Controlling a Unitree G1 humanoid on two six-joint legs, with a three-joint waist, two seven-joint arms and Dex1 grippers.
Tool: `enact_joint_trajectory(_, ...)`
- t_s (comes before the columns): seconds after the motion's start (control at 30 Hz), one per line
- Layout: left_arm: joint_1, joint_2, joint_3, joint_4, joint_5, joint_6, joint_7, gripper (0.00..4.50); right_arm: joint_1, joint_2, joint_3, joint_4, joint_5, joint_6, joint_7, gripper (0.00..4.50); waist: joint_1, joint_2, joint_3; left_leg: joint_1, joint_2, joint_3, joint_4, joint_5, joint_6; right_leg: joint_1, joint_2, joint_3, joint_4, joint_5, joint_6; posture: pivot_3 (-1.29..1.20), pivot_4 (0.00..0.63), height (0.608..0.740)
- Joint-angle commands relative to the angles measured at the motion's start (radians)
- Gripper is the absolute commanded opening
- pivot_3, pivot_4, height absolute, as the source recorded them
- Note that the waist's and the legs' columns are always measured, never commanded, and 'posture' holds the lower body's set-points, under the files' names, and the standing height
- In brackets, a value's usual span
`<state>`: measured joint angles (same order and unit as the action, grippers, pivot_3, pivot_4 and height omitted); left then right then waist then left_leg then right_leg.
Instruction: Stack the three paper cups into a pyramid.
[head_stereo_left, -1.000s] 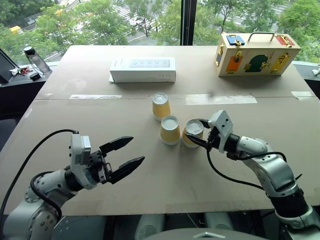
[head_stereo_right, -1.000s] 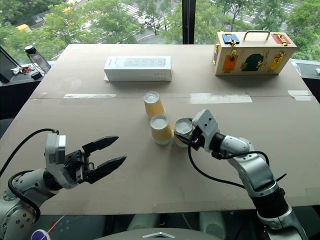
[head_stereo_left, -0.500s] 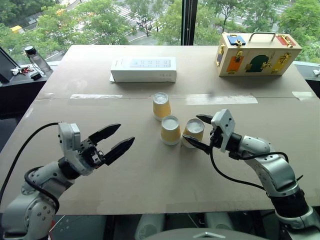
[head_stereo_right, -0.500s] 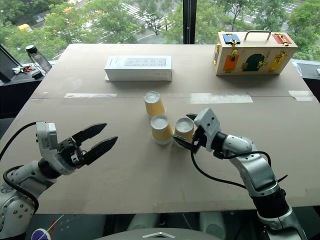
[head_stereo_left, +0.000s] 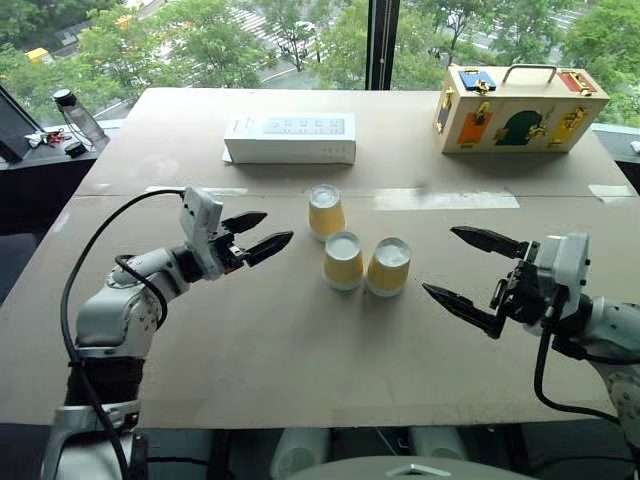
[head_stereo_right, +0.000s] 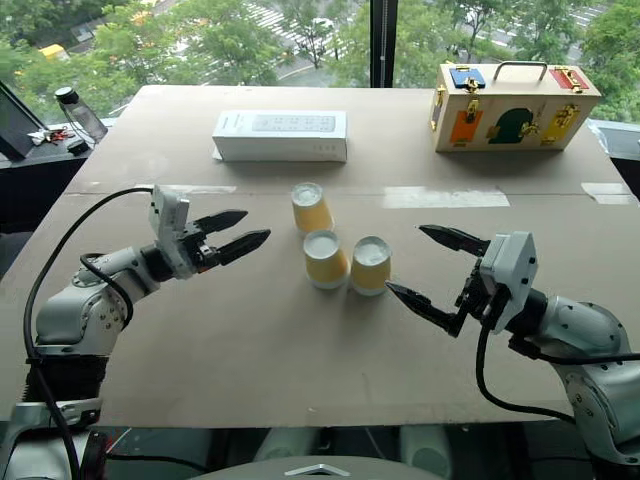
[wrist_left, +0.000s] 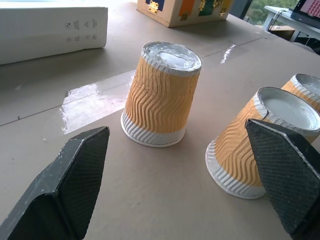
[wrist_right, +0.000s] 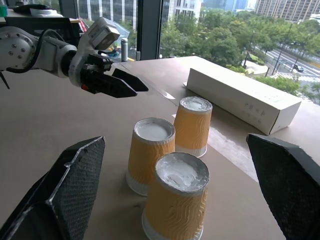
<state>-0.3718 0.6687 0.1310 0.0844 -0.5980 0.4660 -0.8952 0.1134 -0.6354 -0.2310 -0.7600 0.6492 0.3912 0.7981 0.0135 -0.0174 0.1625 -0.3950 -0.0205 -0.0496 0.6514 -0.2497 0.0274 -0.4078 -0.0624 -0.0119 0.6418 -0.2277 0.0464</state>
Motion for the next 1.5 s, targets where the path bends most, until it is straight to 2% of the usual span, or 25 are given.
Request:
enact_joint_trajectory(0.03,-0.086,-0.022,-0.041,0.083,0.057,-0.058,-0.052,4.5,0.045,-0.018,-0.086,-0.093,0.048,-0.014,-0.016,4.45,-0.001,-0.001,0.0,0.0,0.0,0.0,0.0,0.0,0.0,0.0,0.0,0.0,0.0,0.0,0.0,0.0,0.15,0.74)
enact_joint_trajectory(0.23,-0.261,-0.09,-0.118,0.256,0.147,-0.131,-0.128,4.5,0.184,-0.004,-0.157,-0.166,0.034,-0.043,-0.058,4.45,-0.002,-0.003,0.0,-0.001,-0.001,0.0,0.002,0.0,0.0,0.0,-0.001,0.001,0.0,0.0,0.001,0.0,0.15,0.74)
enact_joint_trajectory(0.57,-0.409,-0.168,-0.171,0.441,0.282,-0.221,-0.133,4.5,0.232,0.006,-0.141,-0.2,0.015,-0.062,-0.109,4.45,-0.002,-0.004,0.0,-0.001,-0.001,0.0,0.002,0.0,0.0,0.0,0.0,0.001,0.001,0.0,0.001,0.0,0.15,0.74)
enact_joint_trajectory(0.6,-0.414,-0.171,-0.174,0.453,0.293,-0.23,-0.134,3.98,0.229,0.007,-0.138,-0.2,0.017,-0.064,-0.113,4.5,-0.002,-0.004,0.0,-0.001,-0.001,0.001,0.002,0.0,0.0,0.0,-0.001,0.001,0.001,0.0,0.001,0.0,0.15,0.74)
enact_joint_trajectory(0.63,-0.416,-0.173,-0.176,0.463,0.302,-0.24,-0.14,3.74,0.226,0.007,-0.135,-0.199,0.019,-0.065,-0.117,4.5,-0.003,-0.004,0.001,-0.001,-0.001,0.001,0.002,0.0,0.0,0.0,-0.001,0.001,0.001,0.0,0.001,0.0,0.15,0.74)
enact_joint_trajectory(0.77,-0.416,-0.176,-0.163,0.474,0.323,-0.289,-0.135,2.29,0.212,0.001,-0.128,-0.192,0.023,-0.063,-0.125,4.5,-0.002,-0.004,0.001,-0.001,-0.001,0.0,0.002,0.0,0.0,0.0,0.0,0.0,0.001,0.0,0.001,0.0,0.15,0.74)
enact_joint_trajectory(0.83,-0.415,-0.177,-0.138,0.468,0.315,-0.299,-0.115,2.24,0.203,-0.002,-0.128,-0.184,0.025,-0.063,-0.124,4.5,-0.002,-0.004,0.001,-0.001,-0.001,0.0,0.002,0.0,0.0,0.0,0.0,0.001,0.001,0.0,0.001,0.0,0.15,0.74)
enact_joint_trajectory(0.93,-0.418,-0.176,-0.083,0.41,0.262,-0.278,-0.106,2.24,0.184,-0.004,-0.127,-0.169,0.031,-0.062,-0.124,4.5,-0.002,-0.004,0.001,-0.001,-0.001,0.0,0.002,0.0,0.0,0.0,0.0,0.001,0.001,0.0,0.001,0.0,0.15,0.74)
enact_joint_trajectory(1.1,-0.435,-0.152,-0.031,0.139,0.086,-0.021,-0.139,2.24,0.143,-0.009,-0.11,-0.14,0.033,-0.062,-0.117,4.5,-0.001,-0.005,0.001,-0.002,-0.001,0.0,0.002,0.0,0.0,0.0,-0.001,0.0,0.001,0.0,0.001,0.0,0.15,0.74)
enact_joint_trajectory(1.23,-0.428,-0.125,-0.049,-0.066,-0.035,0.17,-0.16,2.24,0.123,-0.006,-0.089,-0.109,0.021,-0.076,-0.103,4.5,-0.001,-0.005,0.002,-0.002,-0.001,0.0,0.002,0.0,0.0,0.0,-0.001,0.001,0.001,0.0,0.001,0.0,0.15,0.74)
enact_joint_trajectory(1.5,-0.386,-0.103,-0.131,-0.199,-0.038,0.217,-0.199,2.24,0.165,0.006,-0.088,-0.085,0.001,-0.125,-0.066,4.5,-0.001,-0.005,0.002,0.0,-0.001,0.0,0.002,0.0,0.0,0.0,0.0,0.001,0.002,0.0,0.001,0.0,0.15,0.74)
